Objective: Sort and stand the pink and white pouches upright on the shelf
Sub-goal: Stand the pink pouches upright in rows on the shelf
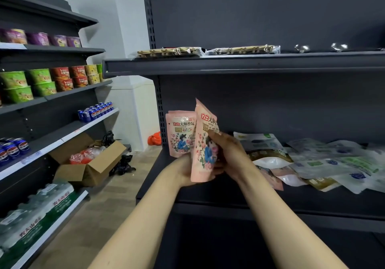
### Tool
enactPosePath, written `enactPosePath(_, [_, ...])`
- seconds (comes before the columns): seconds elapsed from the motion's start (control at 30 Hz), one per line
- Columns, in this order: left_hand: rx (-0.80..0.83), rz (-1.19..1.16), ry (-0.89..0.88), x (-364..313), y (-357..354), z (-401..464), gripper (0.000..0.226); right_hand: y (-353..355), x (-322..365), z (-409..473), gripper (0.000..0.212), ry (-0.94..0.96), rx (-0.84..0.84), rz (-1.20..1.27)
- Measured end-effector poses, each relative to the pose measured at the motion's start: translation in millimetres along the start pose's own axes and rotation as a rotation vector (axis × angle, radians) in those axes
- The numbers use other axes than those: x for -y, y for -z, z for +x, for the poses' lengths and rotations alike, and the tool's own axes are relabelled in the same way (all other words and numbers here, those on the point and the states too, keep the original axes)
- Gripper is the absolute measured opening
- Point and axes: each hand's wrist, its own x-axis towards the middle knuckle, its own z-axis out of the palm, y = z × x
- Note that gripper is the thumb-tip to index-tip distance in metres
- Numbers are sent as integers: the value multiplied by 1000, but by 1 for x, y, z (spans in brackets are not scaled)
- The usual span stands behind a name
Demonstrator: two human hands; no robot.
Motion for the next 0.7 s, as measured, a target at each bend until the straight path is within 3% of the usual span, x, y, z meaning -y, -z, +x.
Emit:
enactPosePath(0.1, [-74, 36, -107, -10, 16, 5, 43, 5, -2, 10, 10, 41, -171, -35])
enactPosePath(0.17, [-69, 84, -156, -13, 28, 7, 55, 6, -6, 17, 18, 38, -269, -122])
enactPosePath(0.23, [-94, 303, -207, -13, 36, 6, 47, 4, -13, 25, 23, 49, -318, -206])
enactPosePath(0.33, [-258, 730, -365, -8, 49, 13, 30, -6, -26, 36, 21, 63, -327, -311])
enactPosePath(0.43, [-337, 527, -388, -7, 63, 16, 17, -12, -31, 40, 31, 40, -181, -278])
enactPosePath(0.53, [-369, 329, -358, -8, 80, 20, 14, -10, -38, 43, 33, -35, 17, -401])
enactPosePath(0.63, [-383, 316, -355, -11, 96, 30, 20, -9, -52, 48, 38, -83, 120, -529])
enactPosePath(0.7, [-358, 343, -339, -13, 104, 38, 19, -8, -62, 54, 40, -78, 94, -599])
